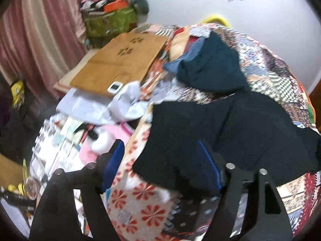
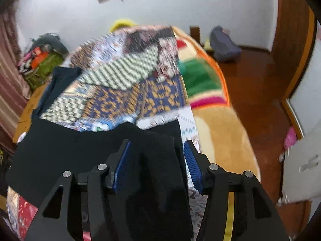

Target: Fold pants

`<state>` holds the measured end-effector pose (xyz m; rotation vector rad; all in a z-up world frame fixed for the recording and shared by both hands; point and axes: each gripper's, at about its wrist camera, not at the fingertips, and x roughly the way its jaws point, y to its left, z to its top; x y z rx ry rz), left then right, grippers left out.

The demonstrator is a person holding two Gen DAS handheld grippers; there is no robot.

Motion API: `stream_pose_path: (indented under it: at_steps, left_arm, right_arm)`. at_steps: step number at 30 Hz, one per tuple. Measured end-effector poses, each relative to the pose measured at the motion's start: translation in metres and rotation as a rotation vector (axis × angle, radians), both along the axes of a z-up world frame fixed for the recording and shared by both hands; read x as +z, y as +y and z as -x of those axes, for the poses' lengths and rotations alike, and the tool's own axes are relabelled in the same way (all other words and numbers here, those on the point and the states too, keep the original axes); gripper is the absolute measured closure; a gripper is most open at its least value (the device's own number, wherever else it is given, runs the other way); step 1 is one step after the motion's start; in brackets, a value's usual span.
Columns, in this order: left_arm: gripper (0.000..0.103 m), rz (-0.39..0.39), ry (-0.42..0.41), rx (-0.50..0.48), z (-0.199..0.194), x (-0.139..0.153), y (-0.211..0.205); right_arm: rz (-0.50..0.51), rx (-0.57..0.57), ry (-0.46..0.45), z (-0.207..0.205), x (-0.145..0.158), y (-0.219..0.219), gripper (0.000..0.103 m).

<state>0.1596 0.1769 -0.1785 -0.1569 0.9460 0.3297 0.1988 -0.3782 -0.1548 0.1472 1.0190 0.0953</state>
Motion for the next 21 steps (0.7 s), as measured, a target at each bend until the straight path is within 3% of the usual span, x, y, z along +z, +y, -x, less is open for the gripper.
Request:
stream_pose_path:
  at_steps: [1,3,6,10,14,17,21]
  left_arm:
    - [0.023,0.008,-0.008,-0.018,-0.005,0.002,-0.006]
    - [0.021,0.039,-0.013,-0.076,-0.022,0.004,-0.026]
    - [0.021,0.049,0.008,-0.166,-0.044,-0.001,-0.06]
    - [0.021,0.066,0.052,-0.302,-0.067,-0.018,-0.112]
    - [0.021,0.061,0.145,-0.38,-0.08,-0.048,-0.147]
    - [0.018,0.042,0.12,-0.364,-0.075,-0.055,-0.151]
    - [0.018,0.145,0.133,-0.345,-0.073,-0.058,-0.137]
  right_arm:
    - [-0.007,-0.006,0.02,-0.002,-0.005,0.0,0.053]
    - [-0.051,-0.002,0.043,-0.004,-0.015,-0.001,0.067]
    - [-0.065,0.012,0.028,-0.003,-0.016,0.001,0.078]
    - [-0.07,0.044,-0.056,0.003,-0.01,0.003,0.081]
    - [-0.001,0.066,-0.17,0.011,0.002,0.01,0.082]
    - [0.027,0.026,-0.237,0.018,0.011,0.005,0.082]
    - [0.127,-0.095,-0.275,0.023,0.018,-0.007,0.083]
